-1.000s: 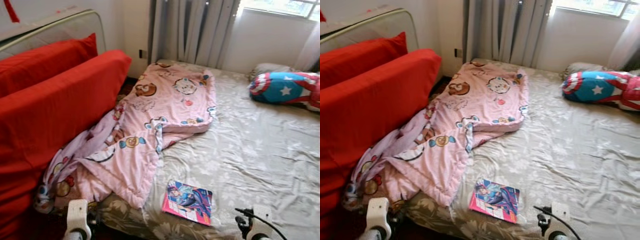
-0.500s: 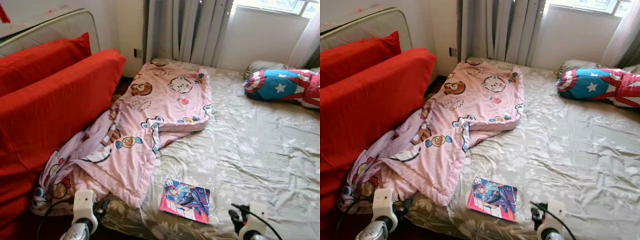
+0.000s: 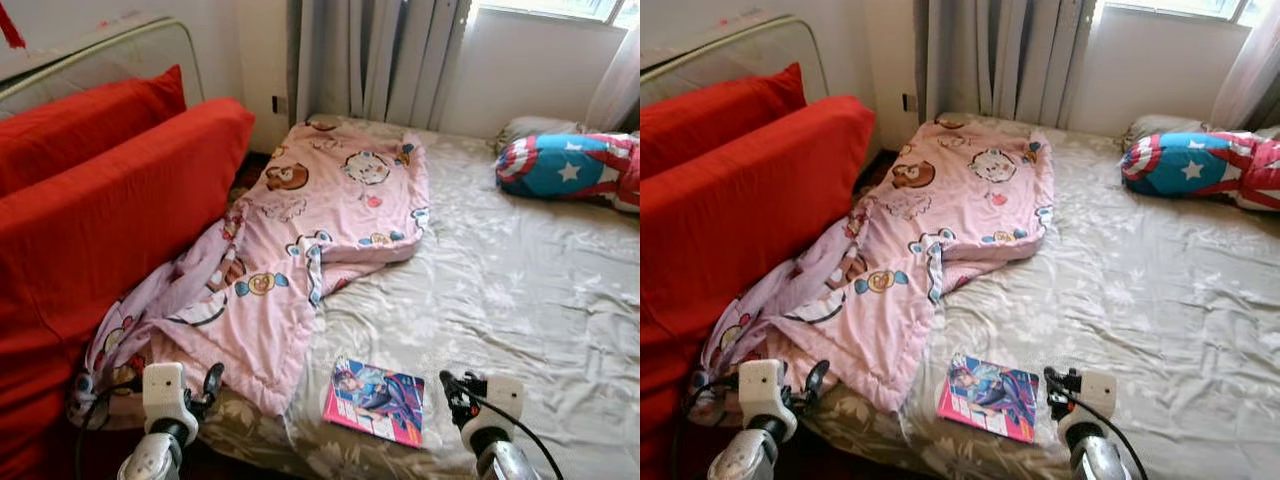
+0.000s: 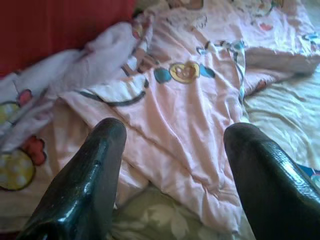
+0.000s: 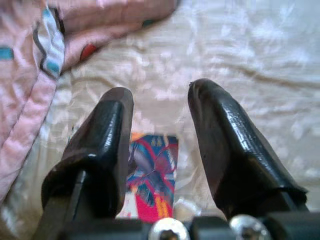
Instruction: Clean up the room
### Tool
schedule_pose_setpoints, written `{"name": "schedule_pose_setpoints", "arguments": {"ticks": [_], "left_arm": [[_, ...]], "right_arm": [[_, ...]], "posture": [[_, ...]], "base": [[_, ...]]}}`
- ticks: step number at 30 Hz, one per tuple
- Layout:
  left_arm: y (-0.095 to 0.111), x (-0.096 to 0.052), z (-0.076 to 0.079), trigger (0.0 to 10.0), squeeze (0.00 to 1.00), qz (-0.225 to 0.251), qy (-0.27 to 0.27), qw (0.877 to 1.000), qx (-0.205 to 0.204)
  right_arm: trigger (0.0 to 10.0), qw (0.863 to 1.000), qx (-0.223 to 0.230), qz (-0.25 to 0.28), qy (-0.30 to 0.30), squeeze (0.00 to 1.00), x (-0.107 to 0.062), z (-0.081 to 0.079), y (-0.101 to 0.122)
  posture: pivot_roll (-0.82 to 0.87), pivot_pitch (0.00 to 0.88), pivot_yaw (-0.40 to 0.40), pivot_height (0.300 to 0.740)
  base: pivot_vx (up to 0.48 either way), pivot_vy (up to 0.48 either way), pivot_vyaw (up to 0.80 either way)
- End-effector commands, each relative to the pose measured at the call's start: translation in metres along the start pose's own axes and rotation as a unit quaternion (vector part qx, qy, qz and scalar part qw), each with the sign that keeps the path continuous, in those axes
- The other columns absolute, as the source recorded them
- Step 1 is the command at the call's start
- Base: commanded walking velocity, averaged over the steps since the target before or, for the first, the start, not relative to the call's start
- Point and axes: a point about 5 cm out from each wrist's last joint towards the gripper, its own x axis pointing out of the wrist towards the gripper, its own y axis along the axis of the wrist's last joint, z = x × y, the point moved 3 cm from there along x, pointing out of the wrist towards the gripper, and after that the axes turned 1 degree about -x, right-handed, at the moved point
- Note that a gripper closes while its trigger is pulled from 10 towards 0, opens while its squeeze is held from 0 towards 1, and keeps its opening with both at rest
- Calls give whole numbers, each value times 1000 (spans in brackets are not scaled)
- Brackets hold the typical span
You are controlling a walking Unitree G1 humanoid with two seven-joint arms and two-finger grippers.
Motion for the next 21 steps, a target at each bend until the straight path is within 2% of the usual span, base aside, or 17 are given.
{"name": "schedule_pose_setpoints", "arguments": {"ticks": [1, 3, 9, 12, 21], "left_arm": [[1, -2, 1, 10000, 0, 6, -3, 1000, -2], [0, -6, -1, 10000, 0, 4, 0, 1000, -4], [1, -6, 0, 10000, 0, 6, 0, 1000, -7], [3, -6, 4, 10000, 0, 8, -3, 1000, -7], [7, -3, 2, 10000, 0, 9, 1, 1000, -8]], "right_arm": [[10000, 1000, -1, 21, -4, 0, 0, 5, 8], [10000, 999, -11, 41, -14, 0, 0, 10, 17], [10000, 998, -25, 58, -16, 0, 0, 14, 24], [10000, 998, -30, 58, -19, 0, -1, 15, 24], [10000, 998, -36, 41, -40, 0, 2, 16, 21]], "posture": [[58, 0, -77, 740], [46, 0, -79, 740], [45, 0, -89, 740], [34, 0, -87, 740], [31, 0, -87, 735]], "base": [[0, 0, 0], [0, 0, 0], [0, 0, 0], [0, 0, 0], [0, 0, 0]]}}
